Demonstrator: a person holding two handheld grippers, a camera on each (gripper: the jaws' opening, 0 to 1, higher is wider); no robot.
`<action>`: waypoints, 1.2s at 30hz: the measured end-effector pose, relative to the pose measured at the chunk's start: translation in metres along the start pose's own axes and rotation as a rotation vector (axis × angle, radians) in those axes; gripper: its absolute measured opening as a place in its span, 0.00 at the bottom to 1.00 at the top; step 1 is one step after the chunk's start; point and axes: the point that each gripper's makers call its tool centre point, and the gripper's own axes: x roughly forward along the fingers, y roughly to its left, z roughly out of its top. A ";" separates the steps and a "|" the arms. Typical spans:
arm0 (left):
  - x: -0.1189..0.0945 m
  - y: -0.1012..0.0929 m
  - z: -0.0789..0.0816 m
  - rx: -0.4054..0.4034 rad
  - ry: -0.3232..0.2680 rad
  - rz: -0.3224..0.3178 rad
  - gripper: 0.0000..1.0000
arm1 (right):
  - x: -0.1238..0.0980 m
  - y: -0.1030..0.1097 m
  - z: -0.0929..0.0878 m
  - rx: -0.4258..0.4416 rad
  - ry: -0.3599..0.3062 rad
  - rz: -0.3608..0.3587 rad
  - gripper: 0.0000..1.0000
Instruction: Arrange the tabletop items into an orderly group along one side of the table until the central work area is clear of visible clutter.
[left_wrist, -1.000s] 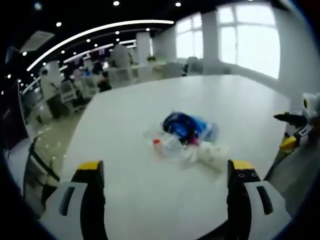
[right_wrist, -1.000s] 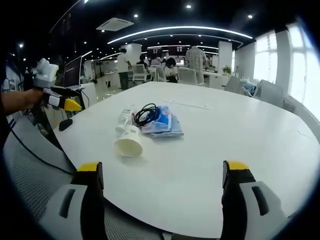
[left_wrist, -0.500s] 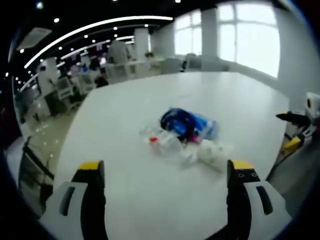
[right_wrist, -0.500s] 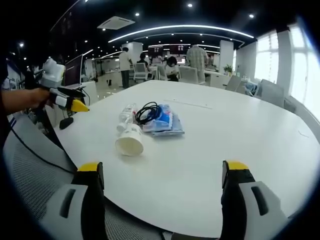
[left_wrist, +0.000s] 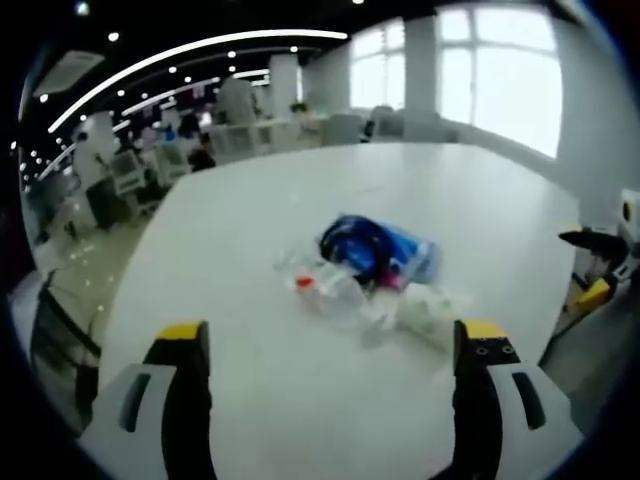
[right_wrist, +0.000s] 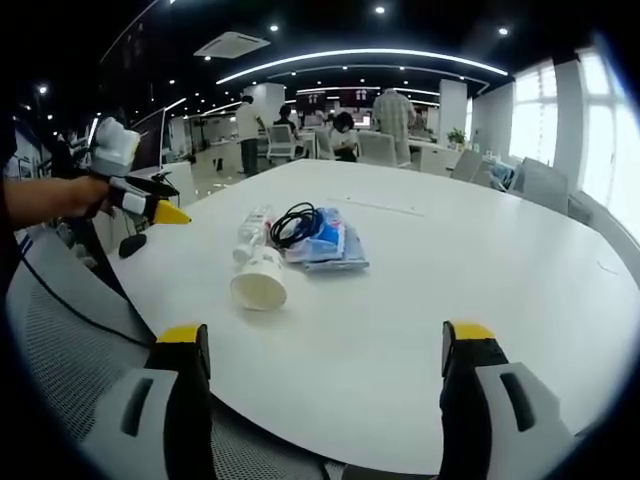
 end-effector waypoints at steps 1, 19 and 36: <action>0.001 0.000 0.000 -0.003 0.001 -0.002 0.99 | 0.000 0.000 0.000 0.000 0.000 0.000 0.96; 0.032 -0.012 -0.009 -0.060 0.037 -0.039 0.97 | 0.000 -0.002 0.000 0.012 -0.002 -0.010 0.94; 0.064 -0.015 -0.012 -0.165 0.085 -0.066 0.93 | 0.000 -0.004 0.000 0.018 -0.001 -0.016 0.93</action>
